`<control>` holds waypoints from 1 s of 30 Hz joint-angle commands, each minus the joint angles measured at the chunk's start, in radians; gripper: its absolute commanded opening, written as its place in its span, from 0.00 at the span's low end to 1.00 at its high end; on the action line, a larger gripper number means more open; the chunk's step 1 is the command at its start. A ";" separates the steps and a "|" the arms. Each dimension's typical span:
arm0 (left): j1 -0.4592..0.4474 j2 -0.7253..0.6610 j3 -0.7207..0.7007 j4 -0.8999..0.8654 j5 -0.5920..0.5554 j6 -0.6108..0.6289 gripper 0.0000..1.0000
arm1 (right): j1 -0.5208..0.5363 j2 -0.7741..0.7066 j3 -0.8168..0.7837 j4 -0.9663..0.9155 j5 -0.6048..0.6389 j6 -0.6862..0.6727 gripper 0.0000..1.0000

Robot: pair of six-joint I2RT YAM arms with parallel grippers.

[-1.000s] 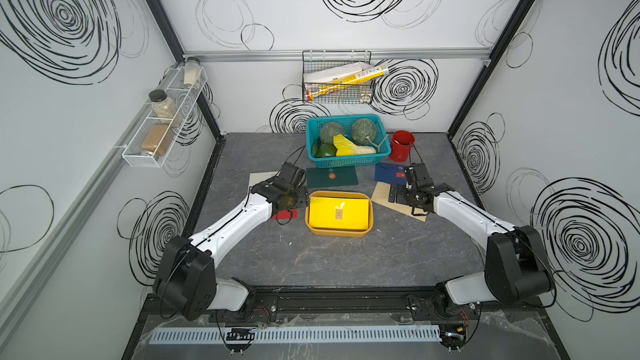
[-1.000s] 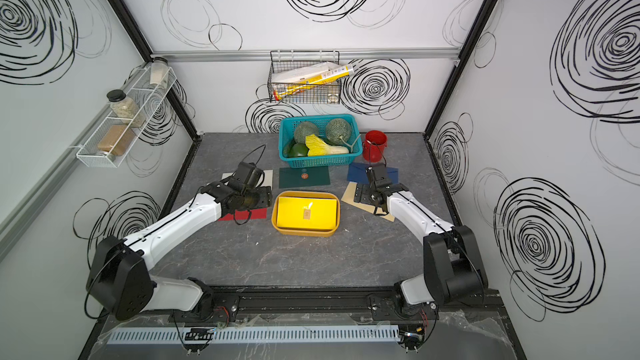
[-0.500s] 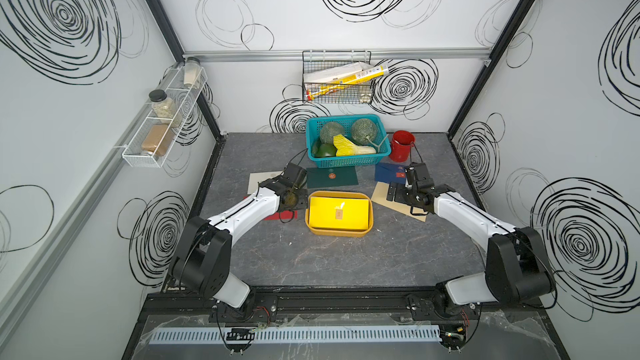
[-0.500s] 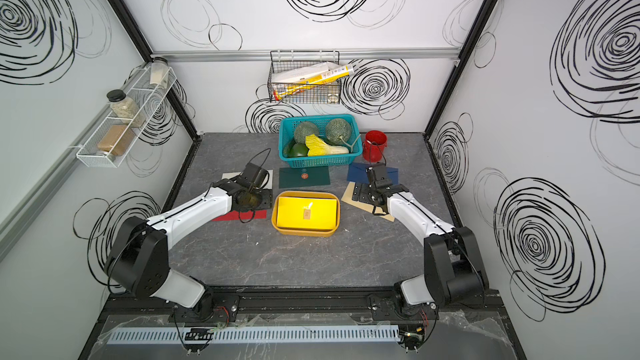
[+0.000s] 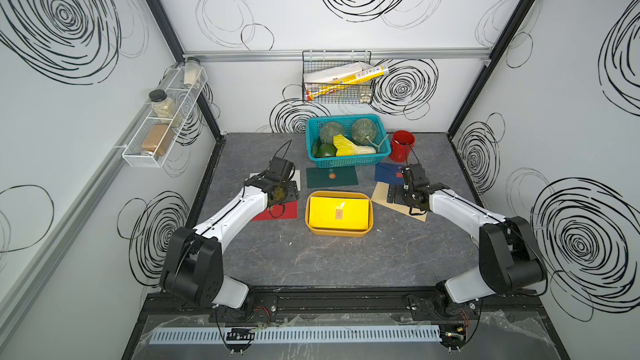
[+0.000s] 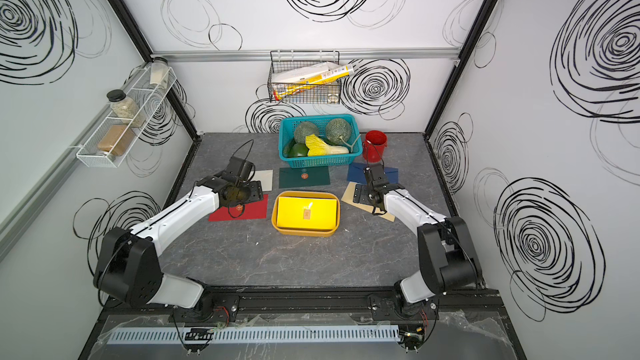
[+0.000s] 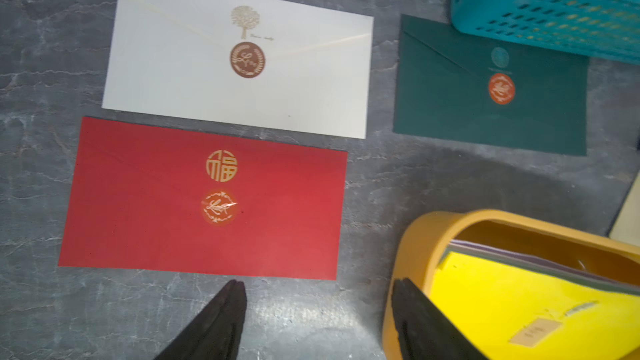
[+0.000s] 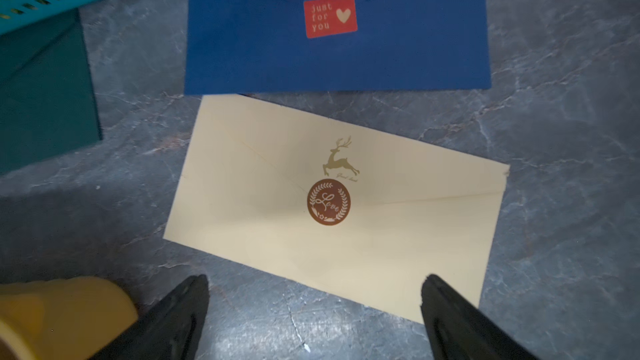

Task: Put the sealed envelopes into the storage box
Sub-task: Move the envelope to the center of the board.

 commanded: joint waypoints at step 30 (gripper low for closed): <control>-0.192 0.192 -0.028 0.063 -0.056 -0.017 0.55 | 0.002 0.126 -0.094 0.064 -0.005 -0.052 0.96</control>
